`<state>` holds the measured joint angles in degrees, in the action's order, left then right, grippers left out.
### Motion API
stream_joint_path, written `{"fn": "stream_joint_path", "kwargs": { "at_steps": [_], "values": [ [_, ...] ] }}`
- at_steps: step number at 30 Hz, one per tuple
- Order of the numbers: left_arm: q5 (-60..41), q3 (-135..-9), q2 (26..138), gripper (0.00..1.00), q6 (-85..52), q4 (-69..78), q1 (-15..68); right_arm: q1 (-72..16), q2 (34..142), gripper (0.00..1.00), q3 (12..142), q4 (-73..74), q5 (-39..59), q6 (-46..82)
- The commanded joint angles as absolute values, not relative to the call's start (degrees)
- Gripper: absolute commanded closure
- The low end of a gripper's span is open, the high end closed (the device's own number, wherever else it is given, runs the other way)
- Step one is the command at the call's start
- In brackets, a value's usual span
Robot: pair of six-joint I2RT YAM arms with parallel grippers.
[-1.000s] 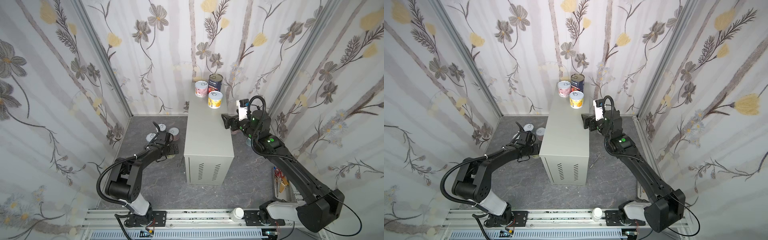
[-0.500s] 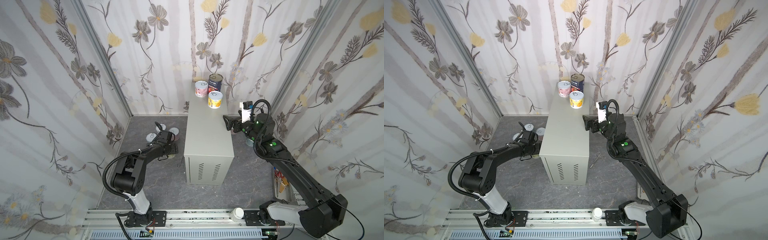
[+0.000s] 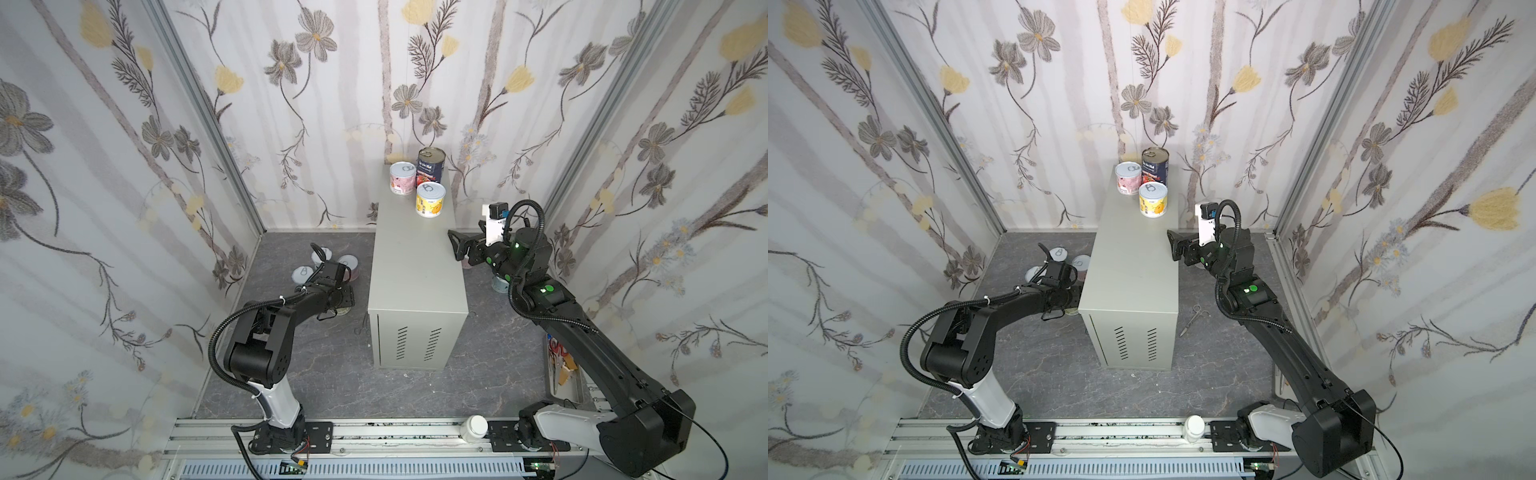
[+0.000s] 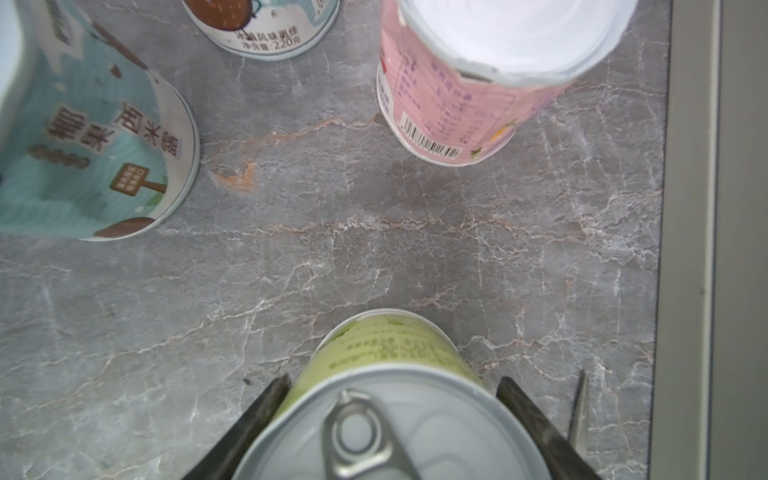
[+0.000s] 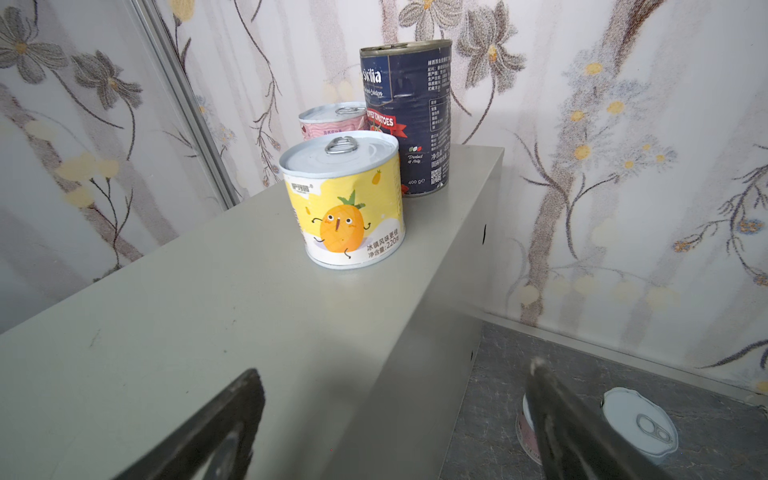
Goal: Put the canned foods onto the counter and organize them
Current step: 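Open the right gripper and draw it back while the left gripper grasps the green can, then lift the green can with the left gripper up over the cabinet top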
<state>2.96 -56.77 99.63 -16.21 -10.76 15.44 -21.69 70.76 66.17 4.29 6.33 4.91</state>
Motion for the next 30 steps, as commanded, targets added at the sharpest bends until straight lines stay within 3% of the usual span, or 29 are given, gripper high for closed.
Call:
{"fn": "stream_joint_path", "kwargs": {
  "at_steps": [1, 8, 17, 30],
  "values": [
    [4.26, -57.70, 97.67, 0.43, -15.12, -14.19, 15.38, -21.08, 70.40, 0.02, 66.00, 6.73, 7.45, 4.66],
    [5.58, -62.81, 92.99, 0.43, -14.43, -19.82, 15.38, -19.36, 71.02, 0.01, 66.27, 8.46, 8.85, 4.57],
    [7.20, -79.81, 88.58, 0.45, -10.66, -30.57, 15.36, -17.24, 70.88, 0.02, 65.95, 12.81, 10.02, 4.75],
    [6.00, -100.18, 89.73, 0.47, -8.53, -38.84, 16.18, -16.61, 71.55, 0.02, 66.88, 14.91, 16.96, 4.01]
  ]
}}
